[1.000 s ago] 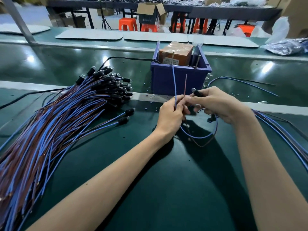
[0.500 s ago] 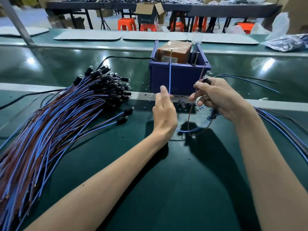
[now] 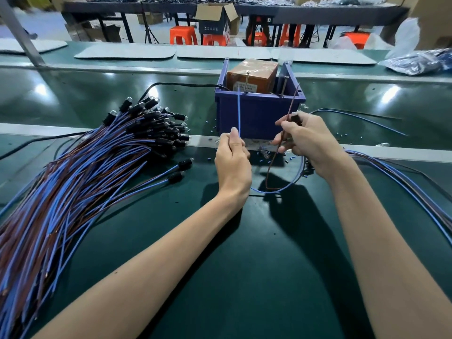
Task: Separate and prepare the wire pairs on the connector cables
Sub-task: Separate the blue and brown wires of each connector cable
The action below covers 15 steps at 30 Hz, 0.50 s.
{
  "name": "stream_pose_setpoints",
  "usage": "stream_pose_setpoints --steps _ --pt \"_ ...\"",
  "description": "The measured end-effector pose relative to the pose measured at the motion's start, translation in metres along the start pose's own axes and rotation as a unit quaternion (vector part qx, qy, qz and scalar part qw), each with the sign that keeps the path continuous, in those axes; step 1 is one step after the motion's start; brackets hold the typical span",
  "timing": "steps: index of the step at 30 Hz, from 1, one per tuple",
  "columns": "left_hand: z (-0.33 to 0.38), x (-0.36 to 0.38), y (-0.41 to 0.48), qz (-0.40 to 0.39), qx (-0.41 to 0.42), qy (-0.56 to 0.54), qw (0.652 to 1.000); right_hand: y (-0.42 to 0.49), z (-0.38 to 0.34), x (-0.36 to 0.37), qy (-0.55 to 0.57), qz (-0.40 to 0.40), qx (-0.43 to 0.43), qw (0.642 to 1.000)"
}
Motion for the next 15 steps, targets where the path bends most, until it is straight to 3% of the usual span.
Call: stream_pose_setpoints --steps 15 --pt "0.0036 -0.0063 0.0042 0.032 0.004 -0.009 0.999 0.0063 0.0008 -0.0093 -0.018 0.033 -0.028 0.999"
Point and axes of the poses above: each hand's wrist, its own y-axis towards the middle knuckle, its own x-axis out of the palm, z = x × y, the point moved 8 cm from there along y, towards the middle knuckle, and after that the axes turned 9 degrees about x, right-handed, at the moved point
